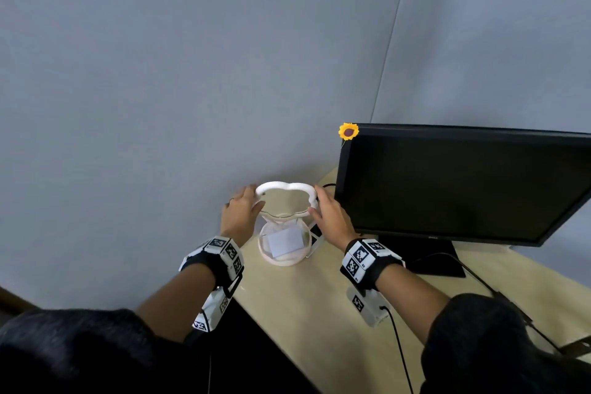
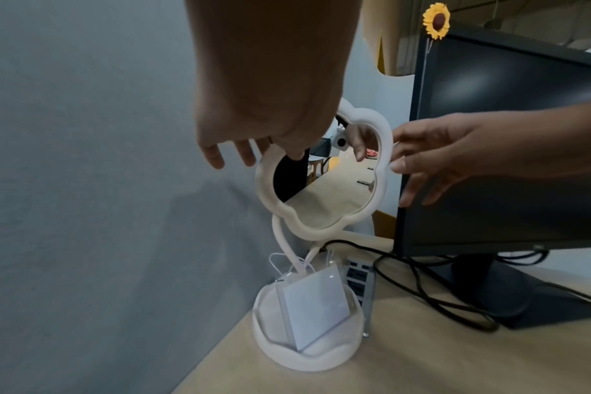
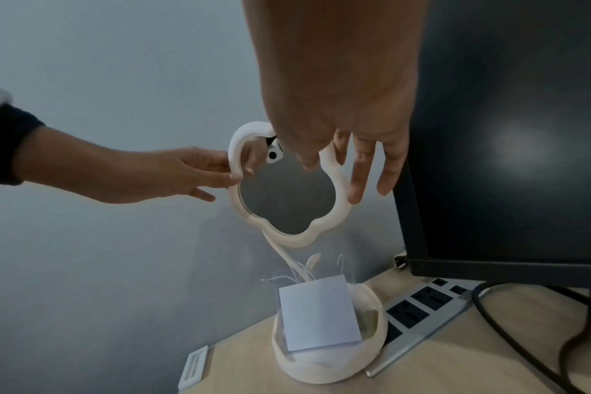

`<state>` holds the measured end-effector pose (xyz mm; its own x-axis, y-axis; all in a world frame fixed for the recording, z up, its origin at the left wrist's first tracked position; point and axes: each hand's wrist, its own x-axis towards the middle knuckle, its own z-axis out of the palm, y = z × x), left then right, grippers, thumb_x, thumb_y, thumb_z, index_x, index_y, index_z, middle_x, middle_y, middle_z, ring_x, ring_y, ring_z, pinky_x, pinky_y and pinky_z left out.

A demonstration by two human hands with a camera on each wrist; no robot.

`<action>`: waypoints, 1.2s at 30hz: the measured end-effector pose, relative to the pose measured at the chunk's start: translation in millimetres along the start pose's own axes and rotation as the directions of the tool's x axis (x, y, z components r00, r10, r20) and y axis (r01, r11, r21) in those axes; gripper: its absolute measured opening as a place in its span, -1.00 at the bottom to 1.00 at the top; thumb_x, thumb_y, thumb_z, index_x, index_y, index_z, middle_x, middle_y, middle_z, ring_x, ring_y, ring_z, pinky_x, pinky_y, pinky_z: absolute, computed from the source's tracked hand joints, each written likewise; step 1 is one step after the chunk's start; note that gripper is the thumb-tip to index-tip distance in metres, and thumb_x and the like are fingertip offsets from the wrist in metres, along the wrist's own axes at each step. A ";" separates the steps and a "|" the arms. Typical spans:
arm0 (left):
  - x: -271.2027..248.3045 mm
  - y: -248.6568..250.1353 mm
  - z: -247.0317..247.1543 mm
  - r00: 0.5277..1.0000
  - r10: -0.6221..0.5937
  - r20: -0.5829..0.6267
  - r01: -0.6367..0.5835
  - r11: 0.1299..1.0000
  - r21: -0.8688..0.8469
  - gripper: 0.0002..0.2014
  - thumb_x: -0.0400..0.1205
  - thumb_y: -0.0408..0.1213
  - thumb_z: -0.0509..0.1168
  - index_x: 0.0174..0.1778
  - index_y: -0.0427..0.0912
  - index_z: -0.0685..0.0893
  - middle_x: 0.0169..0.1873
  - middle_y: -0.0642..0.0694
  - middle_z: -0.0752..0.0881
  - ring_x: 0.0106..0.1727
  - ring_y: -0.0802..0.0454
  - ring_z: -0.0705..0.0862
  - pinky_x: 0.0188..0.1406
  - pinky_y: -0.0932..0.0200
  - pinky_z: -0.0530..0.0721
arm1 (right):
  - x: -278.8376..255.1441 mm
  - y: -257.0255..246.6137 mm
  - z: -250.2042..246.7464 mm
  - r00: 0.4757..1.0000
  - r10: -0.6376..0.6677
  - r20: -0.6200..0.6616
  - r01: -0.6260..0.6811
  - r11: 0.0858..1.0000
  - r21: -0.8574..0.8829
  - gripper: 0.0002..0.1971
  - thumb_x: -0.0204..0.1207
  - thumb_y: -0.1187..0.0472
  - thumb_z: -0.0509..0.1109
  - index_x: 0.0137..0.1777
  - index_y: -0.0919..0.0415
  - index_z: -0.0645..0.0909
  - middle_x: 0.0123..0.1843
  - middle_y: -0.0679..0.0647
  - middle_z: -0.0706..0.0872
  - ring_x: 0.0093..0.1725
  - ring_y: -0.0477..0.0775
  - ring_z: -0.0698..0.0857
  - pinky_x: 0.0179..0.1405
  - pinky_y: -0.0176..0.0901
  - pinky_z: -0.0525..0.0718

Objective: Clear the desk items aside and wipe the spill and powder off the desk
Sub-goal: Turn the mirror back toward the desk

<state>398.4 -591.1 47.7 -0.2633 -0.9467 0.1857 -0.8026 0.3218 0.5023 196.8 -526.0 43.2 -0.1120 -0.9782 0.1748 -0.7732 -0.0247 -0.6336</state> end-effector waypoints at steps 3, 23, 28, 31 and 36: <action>-2.7 -1.8 7.1 0.999 0.041 -0.036 -0.045 0.994 -0.102 -0.80 0.72 -0.21 0.14 -0.04 -0.31 0.49 -0.15 -0.27 0.66 -0.12 -0.35 0.64 -0.19 -0.10 0.54 | 0.1 0.5 1.7 0.999 -0.002 -0.053 0.004 0.999 0.044 -0.90 0.65 0.23 0.19 0.11 0.19 0.40 -0.03 0.08 0.60 -0.13 0.12 0.65 -0.21 0.07 0.66; -100.2 130.6 32.7 0.976 0.215 0.026 -0.213 0.976 -0.046 -0.72 0.74 -0.07 0.05 -0.02 -0.25 0.43 -0.40 -0.05 0.51 -0.40 -0.13 0.46 -0.47 0.07 0.29 | -105.0 54.9 -122.7 0.995 -0.079 -0.068 0.079 0.997 0.003 -0.93 0.66 0.26 0.14 0.03 0.19 0.46 -0.14 0.14 0.64 -0.19 0.08 0.64 -0.25 -0.01 0.65; -116.8 165.5 49.7 0.963 0.262 0.070 -0.255 0.963 -0.091 -0.74 0.74 -0.07 0.07 -0.10 -0.21 0.42 -0.37 -0.11 0.57 -0.35 -0.14 0.54 -0.46 0.00 0.38 | -136.3 80.1 -151.0 0.996 -0.036 -0.077 0.034 0.999 -0.019 -0.94 0.66 0.27 0.15 0.01 0.19 0.45 -0.15 0.12 0.63 -0.20 0.03 0.63 -0.27 -0.10 0.63; -125.2 176.6 58.9 0.956 0.276 0.096 -0.268 0.959 -0.093 -0.76 0.73 -0.07 0.09 -0.15 -0.16 0.36 -0.40 -0.08 0.52 -0.39 -0.08 0.48 -0.53 0.13 0.26 | -151.4 90.1 -157.8 0.997 -0.009 -0.078 0.008 1.000 -0.007 -0.95 0.66 0.30 0.16 -0.02 0.23 0.43 -0.19 0.11 0.61 -0.25 0.02 0.59 -0.32 -0.14 0.57; -135.2 186.1 64.4 0.943 0.319 0.097 -0.308 0.944 -0.116 -0.77 0.72 -0.10 0.11 -0.17 -0.15 0.35 -0.45 -0.04 0.49 -0.47 0.01 0.41 -0.56 0.20 0.22 | -167.3 99.1 -160.1 0.996 0.028 -0.086 -0.027 0.999 0.019 -0.95 0.64 0.34 0.15 -0.06 0.24 0.41 -0.18 0.11 0.60 -0.23 0.03 0.59 -0.31 -0.13 0.54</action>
<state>250.1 -404.3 61.7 -0.5568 -0.7911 0.2532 -0.6147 0.5974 0.5150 39.0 -331.8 71.8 -0.1870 -0.9571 0.2212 -0.7583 -0.0025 -0.6519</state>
